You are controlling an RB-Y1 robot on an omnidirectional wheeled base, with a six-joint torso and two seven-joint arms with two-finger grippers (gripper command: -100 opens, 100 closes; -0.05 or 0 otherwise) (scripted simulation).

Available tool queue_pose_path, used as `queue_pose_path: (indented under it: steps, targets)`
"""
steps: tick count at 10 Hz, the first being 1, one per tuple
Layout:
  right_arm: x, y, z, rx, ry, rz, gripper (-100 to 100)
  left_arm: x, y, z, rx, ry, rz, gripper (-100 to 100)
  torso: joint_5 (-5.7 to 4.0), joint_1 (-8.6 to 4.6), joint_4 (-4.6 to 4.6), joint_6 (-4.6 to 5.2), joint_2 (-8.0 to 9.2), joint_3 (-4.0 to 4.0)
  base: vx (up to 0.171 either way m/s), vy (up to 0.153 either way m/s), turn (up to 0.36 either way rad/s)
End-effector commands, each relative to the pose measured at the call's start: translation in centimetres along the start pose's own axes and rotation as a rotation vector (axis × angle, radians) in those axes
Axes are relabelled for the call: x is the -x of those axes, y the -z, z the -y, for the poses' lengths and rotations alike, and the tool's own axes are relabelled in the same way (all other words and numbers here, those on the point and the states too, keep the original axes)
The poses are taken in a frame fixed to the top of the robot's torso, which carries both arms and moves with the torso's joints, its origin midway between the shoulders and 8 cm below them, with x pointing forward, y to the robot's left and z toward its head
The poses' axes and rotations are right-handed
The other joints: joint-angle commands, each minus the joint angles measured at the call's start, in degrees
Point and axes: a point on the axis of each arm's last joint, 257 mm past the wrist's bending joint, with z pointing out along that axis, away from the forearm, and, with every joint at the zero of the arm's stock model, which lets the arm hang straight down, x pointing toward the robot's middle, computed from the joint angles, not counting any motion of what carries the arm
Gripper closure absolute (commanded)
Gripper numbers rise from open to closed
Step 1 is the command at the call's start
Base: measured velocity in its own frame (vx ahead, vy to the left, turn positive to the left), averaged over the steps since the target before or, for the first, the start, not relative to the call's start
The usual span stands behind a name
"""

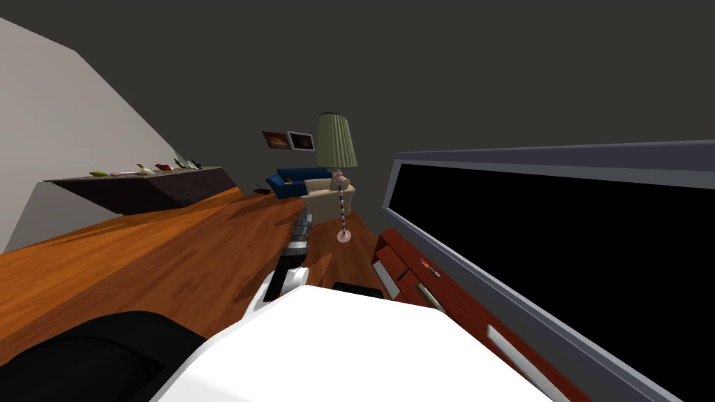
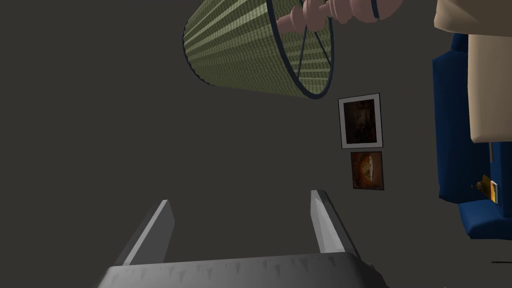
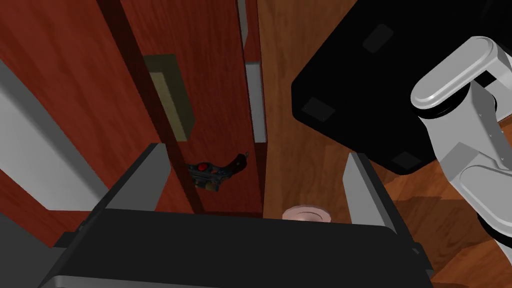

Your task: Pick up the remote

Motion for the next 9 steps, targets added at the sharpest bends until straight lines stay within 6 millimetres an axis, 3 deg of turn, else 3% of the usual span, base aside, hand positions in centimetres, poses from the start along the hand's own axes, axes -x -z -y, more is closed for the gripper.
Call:
queue_pose_path:
  steps: [1,3,4,6,8,9]
  targets:
    - [-2.5,1.1,1.6,-0.028,0.012,-0.063,-100,0.0,0.0,0.0,0.000,0.000,0.000,0,0.00,0.00,0.00,0.00,0.00,0.00,0.097,-0.131,0.244]
    - [-2.5,1.1,1.6,-0.028,0.012,-0.063,-100,0.0,0.0,0.0,0.000,0.000,0.000,0,-0.02,-0.01,-0.02,0.03,-0.09,-0.06,0.048,-0.074,0.026]
    - [-3.7,1.6,2.2,-0.038,0.016,-0.091,-100,0.0,0.0,0.0,0.000,0.000,0.000,0,0.02,0.22,0.01,0.05,0.06,0.03,0.018,-0.057,0.106]
    - [-5.2,2.0,2.5,-0.045,0.014,-0.126,-100,0.0,0.0,0.0,0.000,0.000,0.000,0,-0.01,-0.02,0.01,0.00,0.01,0.01,0.059,-0.150,0.171]
    - [-5.8,1.0,1.1,-0.027,-0.003,-0.131,-100,0.0,0.0,0.0,0.000,0.000,0.000,0,-0.07,-0.21,-0.01,0.02,-0.08,-0.04,0.077,-0.175,0.122]
    - [-5.8,1.4,1.7,-0.035,0.003,-0.130,-100,0.0,0.0,0.0,0.000,0.000,0.000,0,-0.09,-0.26,-0.02,0.02,-0.11,-0.06,0.034,-0.087,0.033]
